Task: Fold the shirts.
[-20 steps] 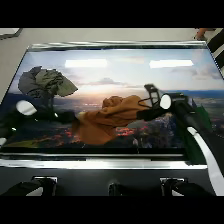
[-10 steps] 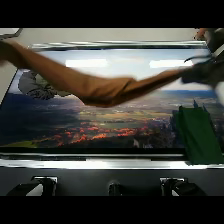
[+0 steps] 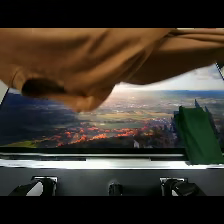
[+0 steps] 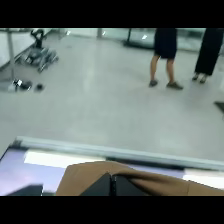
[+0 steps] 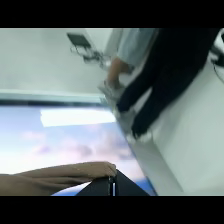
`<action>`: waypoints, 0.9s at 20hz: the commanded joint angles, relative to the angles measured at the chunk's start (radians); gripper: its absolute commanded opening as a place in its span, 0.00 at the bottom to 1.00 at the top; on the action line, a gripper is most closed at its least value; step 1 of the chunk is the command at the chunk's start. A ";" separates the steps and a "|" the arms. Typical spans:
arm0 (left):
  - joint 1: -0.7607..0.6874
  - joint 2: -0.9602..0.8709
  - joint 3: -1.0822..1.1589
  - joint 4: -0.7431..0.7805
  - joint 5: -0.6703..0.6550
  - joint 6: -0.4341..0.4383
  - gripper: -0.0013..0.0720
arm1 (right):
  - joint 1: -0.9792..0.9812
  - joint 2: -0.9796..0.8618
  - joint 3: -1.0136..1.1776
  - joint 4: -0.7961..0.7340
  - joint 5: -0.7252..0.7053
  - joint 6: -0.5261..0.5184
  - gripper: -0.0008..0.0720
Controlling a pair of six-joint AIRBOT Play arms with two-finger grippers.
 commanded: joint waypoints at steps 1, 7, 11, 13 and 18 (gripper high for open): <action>0.033 0.004 -0.156 0.042 -0.075 0.006 0.05 | 0.000 -0.006 -0.040 -0.005 0.252 0.034 0.06; 0.033 0.004 -0.711 0.041 -0.003 0.110 0.05 | 0.000 0.032 -0.591 0.052 0.249 0.182 0.06; 0.033 -0.109 -0.806 0.024 0.106 0.118 0.05 | -0.009 -0.027 -0.787 0.026 -0.068 0.290 0.06; 0.031 -0.223 -0.763 -0.016 0.150 0.119 0.05 | -0.086 -0.134 -0.777 0.023 -0.178 0.371 0.06; -0.002 -0.518 -0.620 -0.330 0.280 0.277 0.05 | -0.289 -0.344 -0.750 0.164 -0.460 0.445 0.06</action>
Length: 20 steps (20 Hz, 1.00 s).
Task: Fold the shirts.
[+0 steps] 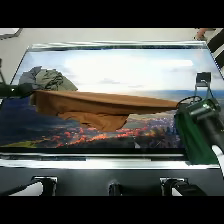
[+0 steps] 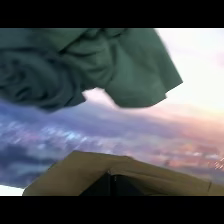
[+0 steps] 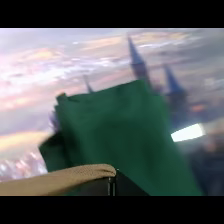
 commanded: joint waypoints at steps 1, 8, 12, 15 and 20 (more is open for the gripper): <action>-0.044 -0.191 0.068 -0.234 0.127 0.109 0.05 | -0.093 -0.125 -0.003 0.177 -0.233 0.054 0.06; -0.190 -0.321 0.100 -0.291 -0.077 0.062 1.00 | -0.081 -0.169 -0.003 0.415 -0.185 -0.088 0.06; -0.189 -0.267 0.095 -0.254 -0.431 -0.035 1.00 | -0.081 -0.126 -0.003 0.378 0.008 -0.229 0.06; -0.301 -0.147 -0.179 -0.285 -0.245 -0.050 1.00 | -0.081 -0.127 -0.006 0.406 0.123 -0.265 0.06; -0.505 -0.159 -0.384 -0.424 -0.039 -0.054 1.00 | -0.081 -0.127 -0.006 0.497 0.123 -0.291 0.06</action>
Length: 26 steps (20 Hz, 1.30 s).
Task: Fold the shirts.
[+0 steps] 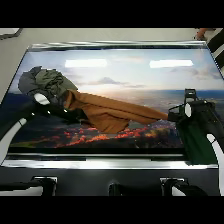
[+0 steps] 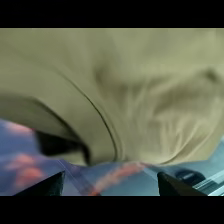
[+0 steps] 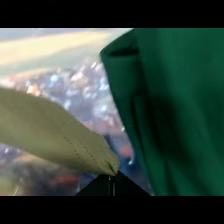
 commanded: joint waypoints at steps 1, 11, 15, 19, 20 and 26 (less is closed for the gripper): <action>-0.133 -0.010 -0.103 -0.068 0.142 -0.016 1.00 | 0.000 0.001 0.000 0.053 0.026 -0.027 0.06; -0.085 0.079 0.048 0.043 0.110 0.017 0.05 | 0.000 0.144 0.100 -0.020 -0.090 -0.026 0.06; 0.029 0.376 0.473 0.240 -0.052 0.012 0.05 | 0.000 0.303 0.419 -0.113 -0.211 -0.023 0.06; 0.145 0.536 0.982 0.242 -0.061 -0.091 0.05 | 0.000 0.439 0.747 -0.115 -0.217 -0.023 0.06; 0.153 0.556 1.057 0.242 -0.063 -0.108 0.05 | 0.000 0.466 0.778 -0.115 -0.200 -0.023 0.06; 0.153 0.629 1.003 0.245 -0.060 -0.126 0.05 | 0.000 0.544 0.787 -0.115 -0.077 -0.023 0.06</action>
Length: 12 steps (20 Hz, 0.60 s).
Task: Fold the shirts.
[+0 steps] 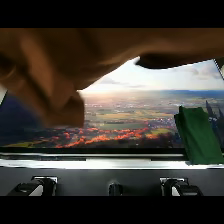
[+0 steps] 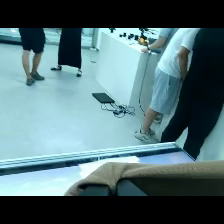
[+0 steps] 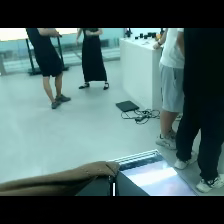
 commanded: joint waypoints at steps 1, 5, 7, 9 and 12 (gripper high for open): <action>0.009 0.024 -0.013 0.024 -0.002 -0.015 0.05 | -0.001 0.020 0.026 -0.006 0.040 0.000 0.06; 0.009 -0.056 -0.184 0.086 -0.082 -0.014 0.05 | -0.001 -0.142 0.021 0.049 0.282 -0.009 0.06; 0.011 -0.132 -0.355 0.099 -0.106 0.001 0.05 | -0.001 -0.285 -0.039 0.098 0.336 -0.031 0.06; 0.012 -0.242 -0.508 0.098 -0.042 0.038 0.05 | -0.001 -0.430 -0.145 0.166 0.195 -0.021 0.06; 0.012 -0.502 -0.552 0.083 0.063 0.078 0.05 | -0.001 -0.691 -0.192 0.253 0.019 0.148 0.06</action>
